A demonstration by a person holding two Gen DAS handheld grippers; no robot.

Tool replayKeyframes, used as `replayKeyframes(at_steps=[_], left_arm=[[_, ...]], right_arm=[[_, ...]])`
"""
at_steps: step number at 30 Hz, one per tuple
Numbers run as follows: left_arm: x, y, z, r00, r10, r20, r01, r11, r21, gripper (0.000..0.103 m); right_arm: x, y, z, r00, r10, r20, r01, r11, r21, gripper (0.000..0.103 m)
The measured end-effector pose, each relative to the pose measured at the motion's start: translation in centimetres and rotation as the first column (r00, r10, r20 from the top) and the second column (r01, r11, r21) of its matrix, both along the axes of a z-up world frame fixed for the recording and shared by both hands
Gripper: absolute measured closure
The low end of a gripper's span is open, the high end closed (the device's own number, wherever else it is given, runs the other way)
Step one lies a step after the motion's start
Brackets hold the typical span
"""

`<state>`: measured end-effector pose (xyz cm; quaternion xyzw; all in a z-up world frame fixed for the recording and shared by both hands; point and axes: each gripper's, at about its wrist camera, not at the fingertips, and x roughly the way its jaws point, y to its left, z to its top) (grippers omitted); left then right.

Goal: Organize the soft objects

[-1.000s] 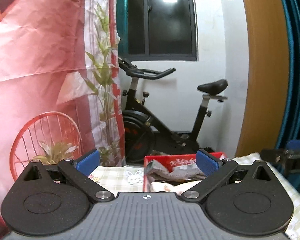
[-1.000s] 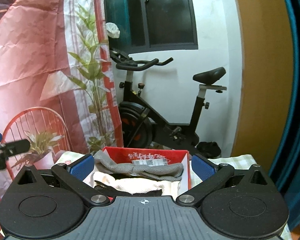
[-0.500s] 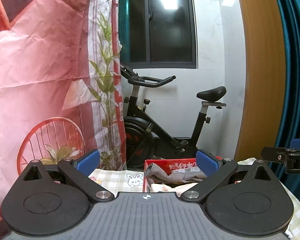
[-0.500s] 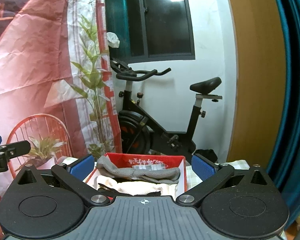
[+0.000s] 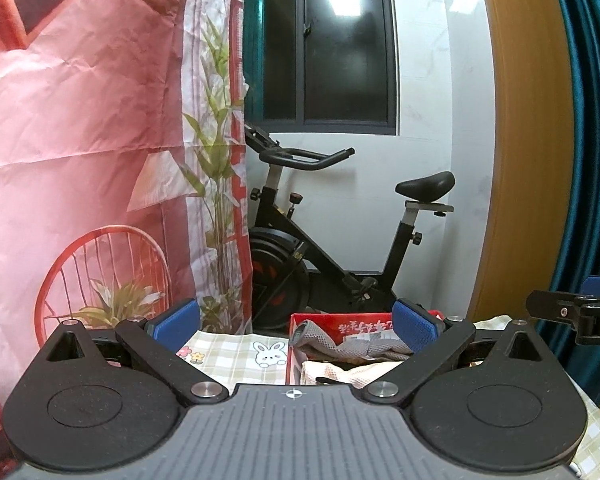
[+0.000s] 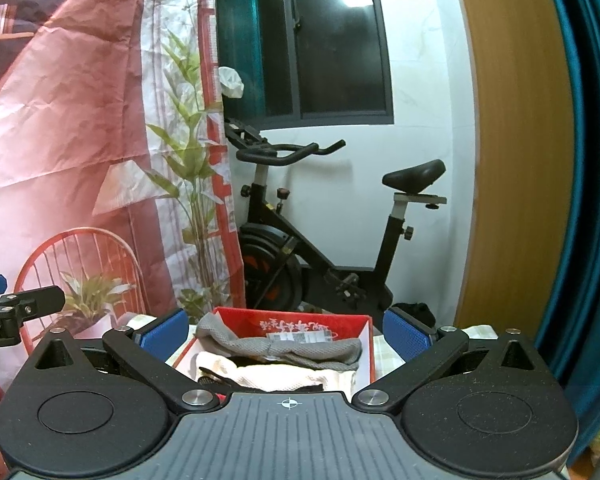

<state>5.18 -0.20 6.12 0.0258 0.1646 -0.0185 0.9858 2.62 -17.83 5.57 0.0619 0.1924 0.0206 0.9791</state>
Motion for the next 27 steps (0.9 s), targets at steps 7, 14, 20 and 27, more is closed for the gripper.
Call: replayKeyframes(at_steps=[7,14,20,27], left_arm=[[-0.12,0.09,-0.18,1.0,0.009,0.003,-0.009,1.0,-0.005,0.0],[-0.3,0.24,-0.31,1.0,0.023,0.008,-0.023,1.0,-0.004,0.0],[-0.31,0.28,-0.3,1.0,0.025,0.009,-0.025,1.0,-0.002,0.0],[-0.3,0.56,-0.27,1.0,0.026,0.012,-0.026,1.0,-0.009,0.0]], right_arm=[[-0.06,0.17,-0.09,1.0,-0.006,0.0,0.006,1.0,-0.011,0.0],[-0.14,0.2,-0.13,1.0,-0.009,-0.001,0.009,1.0,-0.015,0.0],[-0.1,0.11,-0.21,1.0,-0.011,-0.001,0.011,1.0,-0.019,0.0],[-0.14,-0.06,-0.2,1.0,-0.012,0.002,0.012,0.999,-0.031,0.0]])
